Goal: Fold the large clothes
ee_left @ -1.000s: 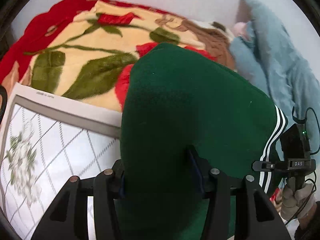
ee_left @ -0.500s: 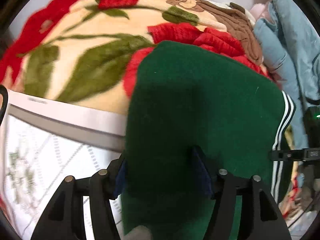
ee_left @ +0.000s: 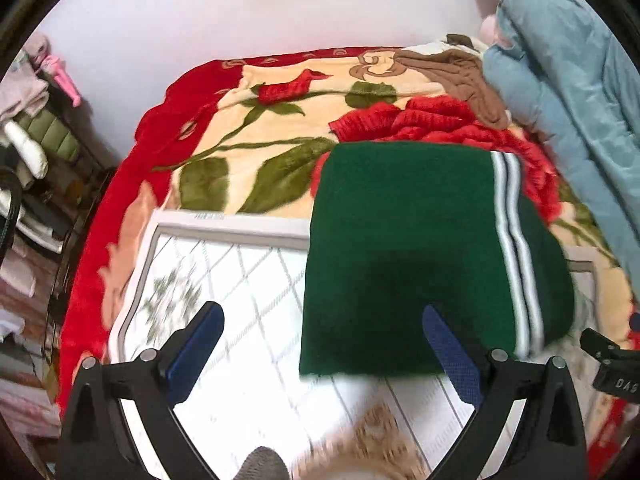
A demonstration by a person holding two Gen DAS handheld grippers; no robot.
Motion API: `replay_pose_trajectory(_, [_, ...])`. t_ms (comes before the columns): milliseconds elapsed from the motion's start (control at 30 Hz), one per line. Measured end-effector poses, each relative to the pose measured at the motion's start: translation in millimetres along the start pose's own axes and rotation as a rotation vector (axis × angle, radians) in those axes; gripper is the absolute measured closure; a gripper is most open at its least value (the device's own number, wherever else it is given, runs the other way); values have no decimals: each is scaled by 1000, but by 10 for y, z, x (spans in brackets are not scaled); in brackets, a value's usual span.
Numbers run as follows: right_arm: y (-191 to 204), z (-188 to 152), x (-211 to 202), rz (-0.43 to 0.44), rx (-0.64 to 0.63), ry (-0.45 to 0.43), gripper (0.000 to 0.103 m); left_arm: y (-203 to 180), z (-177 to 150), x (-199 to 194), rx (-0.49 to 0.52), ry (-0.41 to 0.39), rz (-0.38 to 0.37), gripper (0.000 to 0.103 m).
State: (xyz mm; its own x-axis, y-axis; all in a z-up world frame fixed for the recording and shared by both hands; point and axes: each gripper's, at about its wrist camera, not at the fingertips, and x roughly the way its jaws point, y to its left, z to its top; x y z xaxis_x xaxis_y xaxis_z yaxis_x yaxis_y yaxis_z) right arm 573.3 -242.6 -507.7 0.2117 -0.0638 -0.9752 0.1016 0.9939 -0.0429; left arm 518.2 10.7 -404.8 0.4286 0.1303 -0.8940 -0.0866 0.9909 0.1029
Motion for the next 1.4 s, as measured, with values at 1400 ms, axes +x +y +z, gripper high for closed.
replay_pose_trajectory(1400, [-568,-3692,-6449,-27,51,-587,0,498,-1657,-5186,-81,-349,-79,1])
